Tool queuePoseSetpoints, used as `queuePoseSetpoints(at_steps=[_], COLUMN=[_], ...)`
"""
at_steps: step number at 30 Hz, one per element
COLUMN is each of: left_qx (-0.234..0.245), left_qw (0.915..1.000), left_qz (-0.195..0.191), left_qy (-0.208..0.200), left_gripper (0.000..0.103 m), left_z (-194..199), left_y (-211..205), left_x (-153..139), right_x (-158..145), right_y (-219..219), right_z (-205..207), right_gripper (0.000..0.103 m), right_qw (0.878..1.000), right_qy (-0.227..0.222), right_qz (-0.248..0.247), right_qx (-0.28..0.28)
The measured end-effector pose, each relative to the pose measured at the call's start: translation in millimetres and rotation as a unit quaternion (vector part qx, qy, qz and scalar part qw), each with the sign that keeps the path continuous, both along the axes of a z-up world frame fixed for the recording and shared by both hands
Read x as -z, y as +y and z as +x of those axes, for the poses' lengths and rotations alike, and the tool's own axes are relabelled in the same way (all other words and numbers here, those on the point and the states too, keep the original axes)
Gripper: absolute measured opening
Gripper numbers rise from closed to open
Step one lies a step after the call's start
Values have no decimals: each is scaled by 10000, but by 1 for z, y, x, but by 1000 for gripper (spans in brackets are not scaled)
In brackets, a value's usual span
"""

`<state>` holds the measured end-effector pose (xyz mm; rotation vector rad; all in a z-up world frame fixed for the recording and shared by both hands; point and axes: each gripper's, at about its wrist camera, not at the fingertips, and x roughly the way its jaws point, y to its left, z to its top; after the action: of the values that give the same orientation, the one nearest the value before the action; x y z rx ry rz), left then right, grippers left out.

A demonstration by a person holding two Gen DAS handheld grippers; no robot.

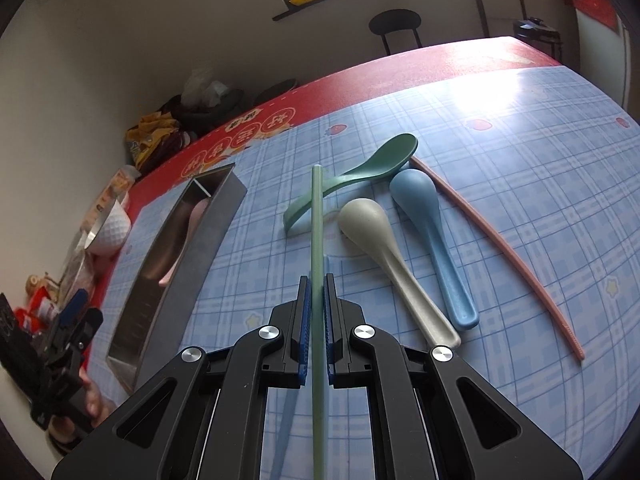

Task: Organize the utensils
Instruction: 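Carry the second green chopstick into the steel tray with the right tool and release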

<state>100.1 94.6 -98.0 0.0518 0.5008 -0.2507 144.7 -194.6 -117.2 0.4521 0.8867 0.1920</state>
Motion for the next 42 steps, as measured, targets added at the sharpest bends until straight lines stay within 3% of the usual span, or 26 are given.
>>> queuePoseSetpoints(at_steps=[14, 26, 42], left_qx=[-1032, -1032, -1021], left_qw=[9929, 9927, 9921], left_qz=[-543, -577, -625], left_qy=[231, 247, 371], left_gripper=[97, 97, 97], left_z=[16, 17, 20], left_y=[47, 49, 51], left_x=[0, 1, 3], right_x=[-14, 8, 19], right_y=[96, 126, 135], right_z=[60, 84, 90], right_gripper=[6, 6, 6], right_qw=[9942, 9862, 9841], right_qy=[386, 935, 1112], right_qz=[1006, 1294, 1277], right_qx=[-66, 434, 535])
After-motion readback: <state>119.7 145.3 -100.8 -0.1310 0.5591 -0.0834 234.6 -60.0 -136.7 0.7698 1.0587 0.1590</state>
